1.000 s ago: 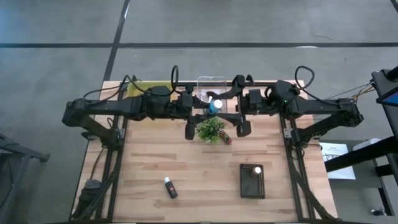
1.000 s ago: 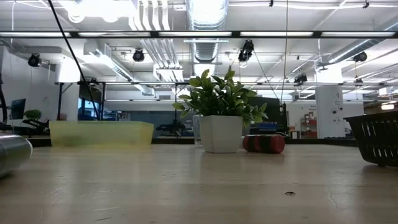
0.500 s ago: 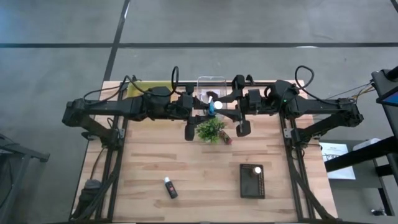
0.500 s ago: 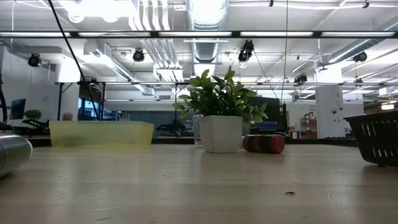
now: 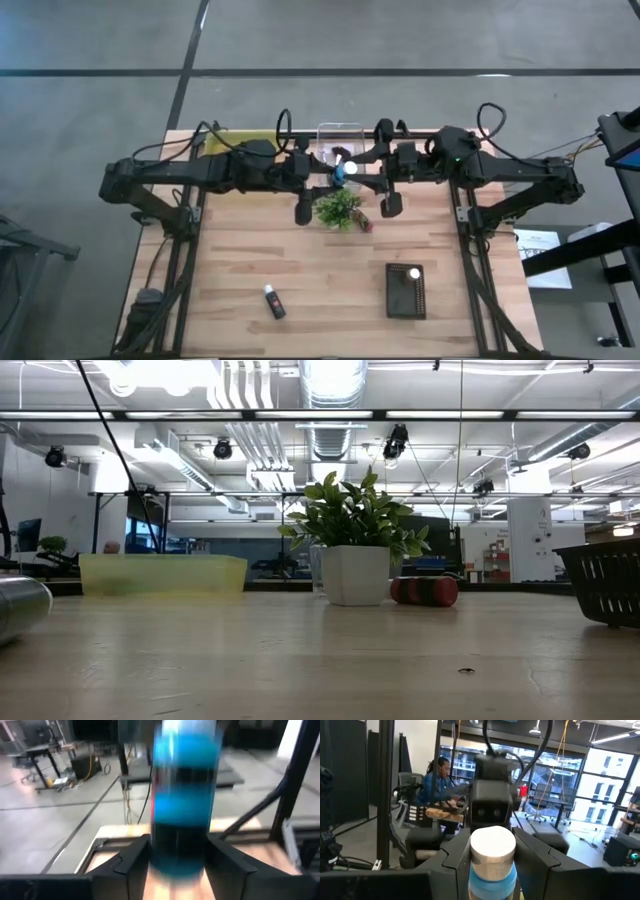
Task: Pick & Place Paint Supplies
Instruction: Put the blue paint bottle into the black bin
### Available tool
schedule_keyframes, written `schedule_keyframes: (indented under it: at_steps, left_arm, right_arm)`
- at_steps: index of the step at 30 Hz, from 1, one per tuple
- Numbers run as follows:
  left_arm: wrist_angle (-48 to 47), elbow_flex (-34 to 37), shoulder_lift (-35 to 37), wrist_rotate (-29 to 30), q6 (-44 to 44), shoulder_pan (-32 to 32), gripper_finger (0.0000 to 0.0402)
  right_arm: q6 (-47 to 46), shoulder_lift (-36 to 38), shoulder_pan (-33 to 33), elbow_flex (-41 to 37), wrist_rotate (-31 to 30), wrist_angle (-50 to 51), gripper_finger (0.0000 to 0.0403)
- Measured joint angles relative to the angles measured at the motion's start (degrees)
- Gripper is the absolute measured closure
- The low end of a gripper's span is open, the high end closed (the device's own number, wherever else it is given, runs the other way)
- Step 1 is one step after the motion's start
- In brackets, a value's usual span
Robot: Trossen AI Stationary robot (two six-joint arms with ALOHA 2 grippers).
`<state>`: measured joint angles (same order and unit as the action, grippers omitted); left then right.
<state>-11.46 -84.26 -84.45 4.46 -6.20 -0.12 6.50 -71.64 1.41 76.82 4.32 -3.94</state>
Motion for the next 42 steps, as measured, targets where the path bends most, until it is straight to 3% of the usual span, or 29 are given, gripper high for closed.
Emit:
schedule_keyframes:
  at_steps: [8, 18, 23, 32, 42]
  left_arm:
    - [-6.42, 0.27, 0.16, 4.14, -2.15, 1.5, 0.0157]
    - [-13.3, 0.31, 3.15, 9.66, -7.52, 4.06, 0.0121]
    - [-13.58, 0.31, 5.09, 9.77, -8.79, 6.49, 0.0121]
    - [-14.35, 0.27, 5.53, 12.55, -10.06, 7.78, 0.0121]
    - [-17.34, 0.29, 3.87, 20.13, -9.88, 7.82, 0.0121]
  right_arm:
    - [-0.32, 1.73, 0.17, 2.14, 0.71, 0.65, 0.0289]
    - [-6.55, 9.45, 1.96, -0.69, -0.51, 19.76, 0.0289]
    - [-9.39, 16.16, 5.15, -9.96, 0.67, 18.93, 0.0289]
    - [-16.41, 27.98, 5.62, -36.47, 7.75, -3.56, 0.0289]
    - [-9.07, 29.09, 5.57, -56.33, 22.91, -17.7, 0.0289]
